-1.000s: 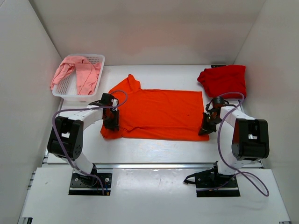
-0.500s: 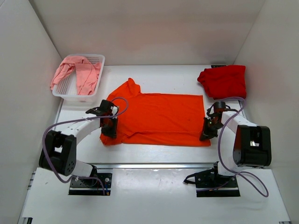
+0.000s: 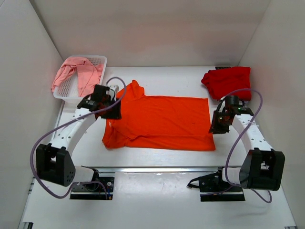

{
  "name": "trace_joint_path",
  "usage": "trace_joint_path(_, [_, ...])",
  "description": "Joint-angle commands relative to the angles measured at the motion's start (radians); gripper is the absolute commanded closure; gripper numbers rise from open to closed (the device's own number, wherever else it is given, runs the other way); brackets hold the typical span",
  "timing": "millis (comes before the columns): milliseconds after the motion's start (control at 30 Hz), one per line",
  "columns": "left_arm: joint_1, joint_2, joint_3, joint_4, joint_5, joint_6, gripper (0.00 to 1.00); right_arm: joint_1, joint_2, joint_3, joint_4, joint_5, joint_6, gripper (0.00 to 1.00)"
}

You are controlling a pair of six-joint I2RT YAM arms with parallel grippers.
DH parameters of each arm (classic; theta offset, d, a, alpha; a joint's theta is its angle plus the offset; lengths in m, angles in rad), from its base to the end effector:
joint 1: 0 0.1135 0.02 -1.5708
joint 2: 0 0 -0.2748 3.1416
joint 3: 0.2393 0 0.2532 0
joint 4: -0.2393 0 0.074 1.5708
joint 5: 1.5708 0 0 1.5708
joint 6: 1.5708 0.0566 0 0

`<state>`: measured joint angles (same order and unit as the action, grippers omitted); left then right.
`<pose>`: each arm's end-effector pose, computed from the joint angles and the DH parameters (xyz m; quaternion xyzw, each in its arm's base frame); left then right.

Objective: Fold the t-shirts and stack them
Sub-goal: Fold the flattened tshirt in 1/3 of the way, then grap the side of the flattened tshirt furthest away from the robot with both arms

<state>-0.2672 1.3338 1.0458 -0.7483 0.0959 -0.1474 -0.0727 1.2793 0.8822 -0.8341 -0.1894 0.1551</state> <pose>0.2636 -0.0778 0.2561 0.0703 0.9609 -0.0995 0.2486 0.2344 -0.0064 0.2147 0.0956 0.9767 0.1000 0.1642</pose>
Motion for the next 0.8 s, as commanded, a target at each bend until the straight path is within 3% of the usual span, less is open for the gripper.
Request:
trace_joint_path(0, [0.034,0.089,0.123,0.107,-0.021,0.046,0.40,0.020,-0.038,0.073,0.050,-0.005,-0.011,0.73])
trace_joint_path(67, [0.057,0.171,0.195,0.202,-0.018,0.051,0.35,0.059,-0.049,0.084,0.087,-0.027,0.000,0.67])
trace_joint_path(200, [0.108,0.425,0.409,0.245,0.028,0.051,0.33,0.134,-0.063,0.081,0.174,-0.087,0.059,0.66])
trace_joint_path(467, [0.115,0.830,0.817,0.248,0.017,0.101,0.30,0.105,-0.077,0.006,0.351,-0.173,0.116,0.62])
trace_joint_path(633, [0.114,0.991,1.054,0.193,0.001,0.129,0.30,0.085,-0.037,-0.009,0.388,-0.174,0.097,0.59])
trace_joint_path(767, [0.088,1.056,1.085,0.187,-0.039,0.141,0.27,0.074,0.005,-0.012,0.423,-0.165,0.089,0.58])
